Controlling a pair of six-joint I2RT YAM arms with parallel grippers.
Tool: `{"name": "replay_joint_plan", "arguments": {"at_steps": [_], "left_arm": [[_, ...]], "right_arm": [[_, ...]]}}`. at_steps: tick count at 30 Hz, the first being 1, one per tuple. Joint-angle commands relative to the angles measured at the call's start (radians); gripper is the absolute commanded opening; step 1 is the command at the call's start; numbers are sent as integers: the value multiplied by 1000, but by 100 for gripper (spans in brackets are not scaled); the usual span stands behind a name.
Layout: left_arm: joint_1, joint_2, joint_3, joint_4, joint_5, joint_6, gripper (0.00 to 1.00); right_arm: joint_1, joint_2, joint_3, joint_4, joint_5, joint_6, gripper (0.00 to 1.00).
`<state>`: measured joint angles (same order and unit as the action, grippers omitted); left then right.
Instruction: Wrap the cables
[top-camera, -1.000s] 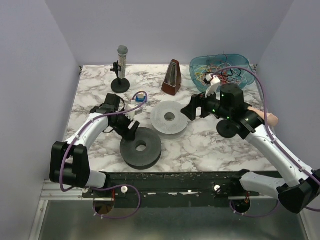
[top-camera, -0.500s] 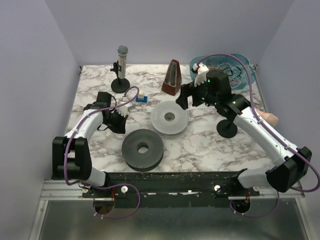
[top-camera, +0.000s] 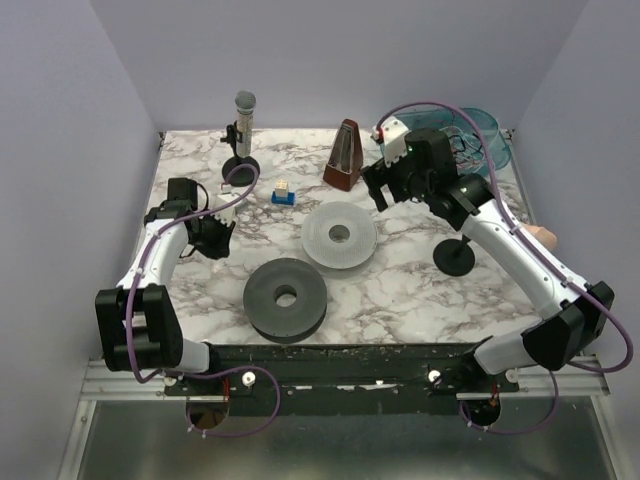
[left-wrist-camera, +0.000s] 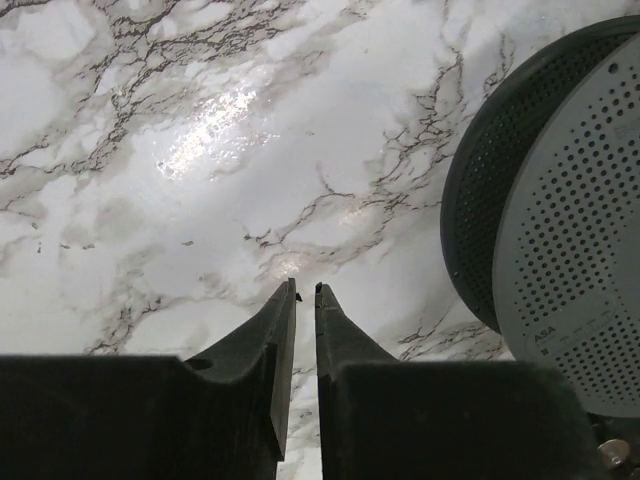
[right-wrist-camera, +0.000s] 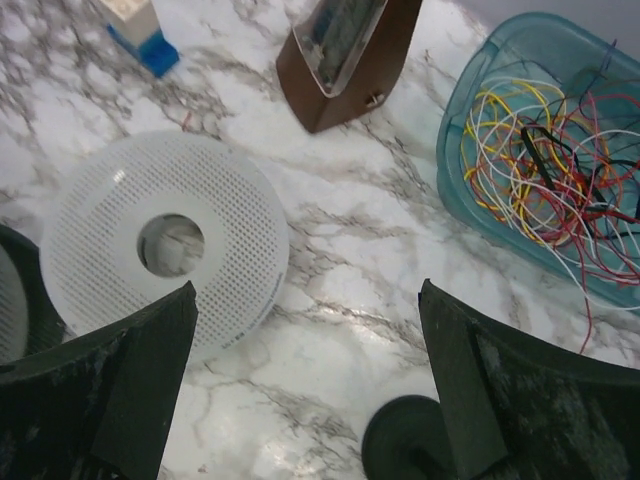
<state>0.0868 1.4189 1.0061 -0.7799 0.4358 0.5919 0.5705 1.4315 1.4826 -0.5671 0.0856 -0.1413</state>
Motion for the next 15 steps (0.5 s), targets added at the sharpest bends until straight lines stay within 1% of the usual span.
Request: {"name": "replay_joint_plan", "arguments": {"at_steps": [1, 2, 4, 6, 9, 13, 15], "left_arm": [[-4, -44, 9, -21, 64, 25, 29], [-7, -41, 6, -16, 67, 19, 36], [-9, -38, -1, -1, 67, 11, 46], [-10, -35, -6, 17, 64, 2, 53], [-12, -34, -3, 24, 70, -4, 56], [-12, -38, -3, 16, 92, 9, 56], [-13, -38, 0, 8, 98, 20, 56]], "right_arm": [[47, 30, -74, -174, -13, -306, 100], [66, 33, -123, -203, -21, -398, 100], [80, 47, -168, -269, -21, -530, 100], [80, 79, -185, -312, 17, -618, 100], [80, 142, -215, -359, 133, -711, 98], [74, 176, -289, -367, 252, -736, 97], [55, 173, -311, -370, 267, -744, 97]]}}
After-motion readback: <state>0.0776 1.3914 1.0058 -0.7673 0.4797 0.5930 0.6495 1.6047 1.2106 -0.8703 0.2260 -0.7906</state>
